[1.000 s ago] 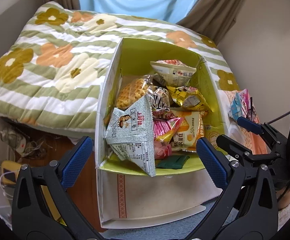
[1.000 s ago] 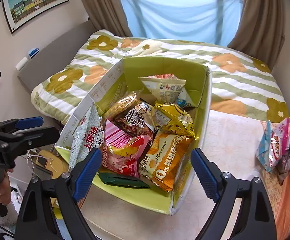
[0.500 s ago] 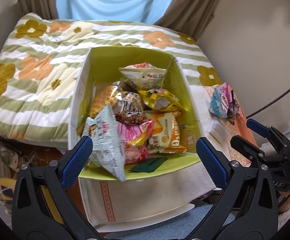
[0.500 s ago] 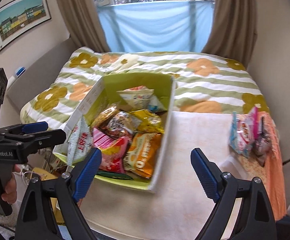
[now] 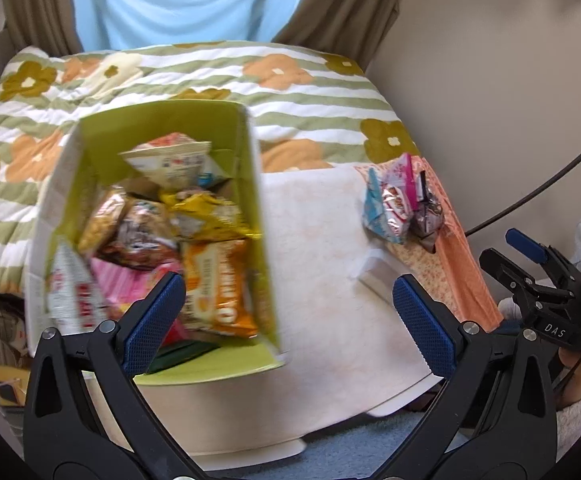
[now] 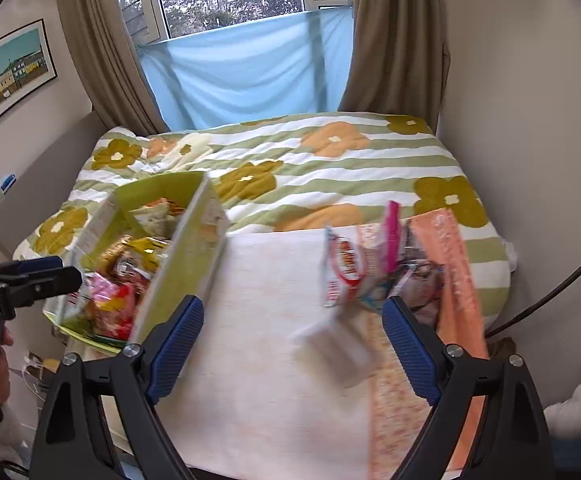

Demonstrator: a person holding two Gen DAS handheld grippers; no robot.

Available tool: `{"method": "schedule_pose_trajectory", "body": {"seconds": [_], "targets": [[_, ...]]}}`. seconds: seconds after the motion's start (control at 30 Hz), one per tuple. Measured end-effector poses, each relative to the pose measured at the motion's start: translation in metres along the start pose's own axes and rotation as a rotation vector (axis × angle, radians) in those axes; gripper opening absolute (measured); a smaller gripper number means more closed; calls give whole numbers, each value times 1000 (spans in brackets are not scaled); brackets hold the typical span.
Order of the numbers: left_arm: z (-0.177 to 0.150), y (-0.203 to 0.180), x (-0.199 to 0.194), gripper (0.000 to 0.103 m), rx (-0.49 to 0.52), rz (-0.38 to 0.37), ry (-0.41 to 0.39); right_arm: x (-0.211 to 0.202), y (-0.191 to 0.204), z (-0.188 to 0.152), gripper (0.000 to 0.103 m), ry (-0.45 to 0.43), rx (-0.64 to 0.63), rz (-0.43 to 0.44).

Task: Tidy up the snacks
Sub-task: 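Withdraw both tools from the box toward the remaining snacks, then grasp the red-white shrimp chip bag with the left tool while the right grasps the dark candy bag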

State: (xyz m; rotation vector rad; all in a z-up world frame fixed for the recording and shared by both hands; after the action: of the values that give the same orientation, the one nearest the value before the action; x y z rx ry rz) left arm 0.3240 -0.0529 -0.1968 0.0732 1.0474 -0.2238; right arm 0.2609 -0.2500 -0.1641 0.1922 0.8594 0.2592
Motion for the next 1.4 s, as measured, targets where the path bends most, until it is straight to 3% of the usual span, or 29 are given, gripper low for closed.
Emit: {"method": "schedule_pose_trajectory", "body": {"seconds": [0.07,0.3,0.43,0.5,0.7,1.0,1.2,1.4], "targets": [[3,-28,11,103,3,0,15,-4,-26,0,101,5,-30,-9],[15,-112,52,103,-14,-6,68,-2,-103,4,102,40,-103,7],[24,-146,79,103,-26,-7,101,20,-138,-4,102,185,-138,29],[27,-157,93,103,-28,-11,123,28,-147,-6,102,201,-160,46],[35,-180,140,103,-14,-16,198,53,-163,-16,102,250,-187,62],[39,-194,198,100,12,-54,297,77,-174,-17,102,282,-121,78],[35,-199,222,96,29,-75,351,99,-178,-22,102,350,-217,71],[32,-198,236,94,35,-83,378,114,-180,-30,102,423,-453,14]]}}
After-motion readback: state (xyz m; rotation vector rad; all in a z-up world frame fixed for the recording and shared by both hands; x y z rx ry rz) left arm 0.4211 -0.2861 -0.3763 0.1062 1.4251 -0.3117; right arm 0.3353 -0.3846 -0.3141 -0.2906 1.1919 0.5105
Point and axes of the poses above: each gripper's, at about its wrist camera, not at the fingertips, and x roughly the way its jaws point, y to its left, z to its top, the point moved 10 cm from there along x, roughly the way its jaws point, and after that the axes turned 13 degrees about z, right-handed, at the moved point
